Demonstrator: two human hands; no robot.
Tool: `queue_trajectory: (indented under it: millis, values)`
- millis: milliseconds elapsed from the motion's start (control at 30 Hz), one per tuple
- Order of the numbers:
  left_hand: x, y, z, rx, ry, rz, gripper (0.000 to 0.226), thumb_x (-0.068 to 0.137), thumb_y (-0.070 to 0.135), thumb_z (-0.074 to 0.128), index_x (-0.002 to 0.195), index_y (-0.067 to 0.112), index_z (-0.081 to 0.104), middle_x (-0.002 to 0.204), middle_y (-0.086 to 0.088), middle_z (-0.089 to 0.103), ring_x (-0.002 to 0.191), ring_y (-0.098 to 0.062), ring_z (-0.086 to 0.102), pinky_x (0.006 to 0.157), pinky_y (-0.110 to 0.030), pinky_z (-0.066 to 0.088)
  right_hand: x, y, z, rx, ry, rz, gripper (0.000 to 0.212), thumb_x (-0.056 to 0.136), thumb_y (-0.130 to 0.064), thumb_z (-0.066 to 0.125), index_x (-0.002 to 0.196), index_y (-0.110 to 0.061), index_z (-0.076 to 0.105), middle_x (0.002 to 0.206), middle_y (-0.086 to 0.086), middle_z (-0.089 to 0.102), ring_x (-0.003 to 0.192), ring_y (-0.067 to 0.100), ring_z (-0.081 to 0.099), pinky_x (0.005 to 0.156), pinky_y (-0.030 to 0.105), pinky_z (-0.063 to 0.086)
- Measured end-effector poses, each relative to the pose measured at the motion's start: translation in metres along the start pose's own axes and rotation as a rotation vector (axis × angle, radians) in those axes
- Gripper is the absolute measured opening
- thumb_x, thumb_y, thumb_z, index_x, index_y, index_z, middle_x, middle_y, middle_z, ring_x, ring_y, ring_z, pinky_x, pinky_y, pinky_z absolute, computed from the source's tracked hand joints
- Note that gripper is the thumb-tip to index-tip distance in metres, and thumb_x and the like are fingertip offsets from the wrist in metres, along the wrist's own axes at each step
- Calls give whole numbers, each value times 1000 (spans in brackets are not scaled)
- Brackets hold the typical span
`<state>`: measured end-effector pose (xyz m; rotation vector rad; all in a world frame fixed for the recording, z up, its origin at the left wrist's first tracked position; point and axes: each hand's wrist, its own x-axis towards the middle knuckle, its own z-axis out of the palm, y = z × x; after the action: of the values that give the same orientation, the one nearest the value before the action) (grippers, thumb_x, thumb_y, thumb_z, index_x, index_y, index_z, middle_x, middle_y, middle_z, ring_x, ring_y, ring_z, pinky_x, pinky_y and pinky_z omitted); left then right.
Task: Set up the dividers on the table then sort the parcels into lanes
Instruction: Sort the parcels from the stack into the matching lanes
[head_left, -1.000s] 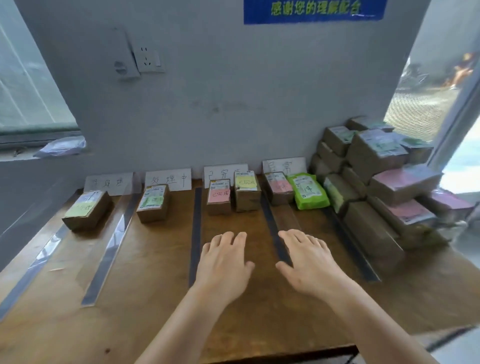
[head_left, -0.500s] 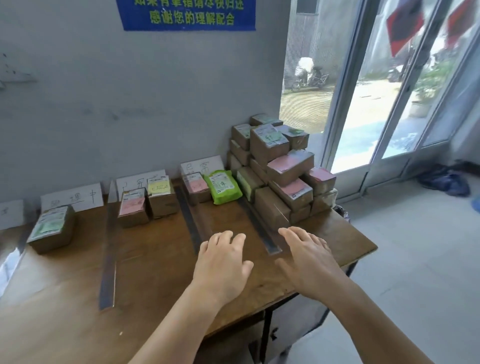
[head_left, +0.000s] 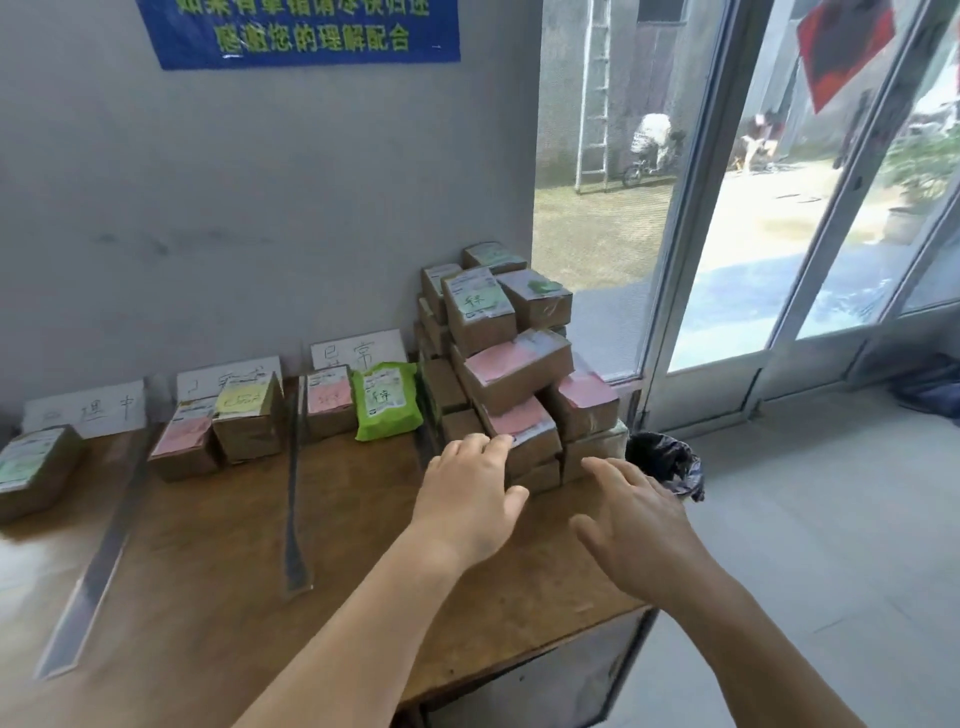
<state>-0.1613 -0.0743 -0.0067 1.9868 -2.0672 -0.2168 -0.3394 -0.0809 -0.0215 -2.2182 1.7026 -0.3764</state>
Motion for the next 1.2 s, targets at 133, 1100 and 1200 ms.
queue_trajectory:
  millis: [133, 1100, 1200]
  values:
    - [35, 3, -2, -36, 49, -81, 58, 96, 37, 51, 148, 20, 31, 145, -2, 41, 133, -22, 35, 111, -36, 30, 40, 18, -19, 31, -10, -24, 61, 93, -41, 52, 148, -26, 27, 151, -5, 32, 138, 20, 30, 114, 38, 24]
    - [237, -78, -16, -430, 121, -342, 62, 100, 46, 38, 150, 10, 26, 150, -10, 37, 136, -26, 37, 106, -35, 33, 278, -60, -11, 197, 67, 3, 70, 94, -37, 52, 150, -10, 20, 150, 9, 35, 138, 26, 30, 112, 36, 25]
    - [243, -80, -14, -454, 91, -373, 59, 101, 46, 35, 146, 8, 33, 147, -12, 42, 134, -28, 40, 103, -34, 34, 287, -57, -6, 195, 58, 5, 51, 93, -37, 50, 136, -12, 38, 134, 8, 51, 127, 27, 43, 102, 37, 35]
